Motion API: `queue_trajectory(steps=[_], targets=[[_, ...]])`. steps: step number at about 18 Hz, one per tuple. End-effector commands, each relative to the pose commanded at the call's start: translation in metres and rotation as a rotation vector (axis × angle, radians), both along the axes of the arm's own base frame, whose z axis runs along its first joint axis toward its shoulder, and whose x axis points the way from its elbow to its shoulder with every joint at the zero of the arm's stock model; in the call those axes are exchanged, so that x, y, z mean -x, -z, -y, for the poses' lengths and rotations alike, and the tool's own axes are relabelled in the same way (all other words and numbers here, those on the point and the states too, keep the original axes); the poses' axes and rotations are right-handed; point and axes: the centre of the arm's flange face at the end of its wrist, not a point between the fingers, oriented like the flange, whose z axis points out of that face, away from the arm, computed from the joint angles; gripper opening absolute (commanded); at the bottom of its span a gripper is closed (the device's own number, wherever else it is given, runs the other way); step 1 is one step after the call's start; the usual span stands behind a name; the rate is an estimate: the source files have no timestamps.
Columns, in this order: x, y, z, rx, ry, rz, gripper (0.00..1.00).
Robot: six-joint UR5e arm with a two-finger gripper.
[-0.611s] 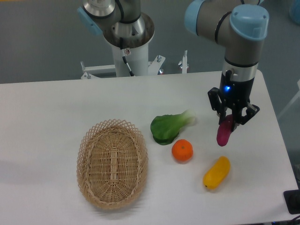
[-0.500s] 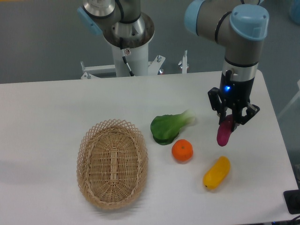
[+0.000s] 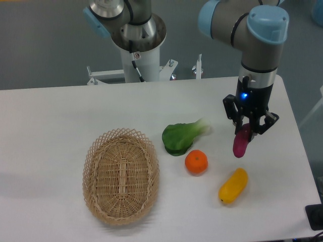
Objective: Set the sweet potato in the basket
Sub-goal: 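Hold the purple sweet potato in the gripper and lift slightly, then carry the held sweet potato over the wicker basket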
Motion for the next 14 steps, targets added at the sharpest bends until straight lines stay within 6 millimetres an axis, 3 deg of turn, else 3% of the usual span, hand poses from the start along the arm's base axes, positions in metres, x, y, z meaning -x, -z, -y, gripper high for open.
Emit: queue_trajectory(steps=[5,9,14], targets=[[-0.036,0.0,-0.027,-0.014,-0.078,0.032,0.33],[-0.079,0.011,-0.04,-0.018,-0.129,0.086,0.33],[-0.139,0.033,-0.081,-0.019,-0.237,0.122,0.33]])
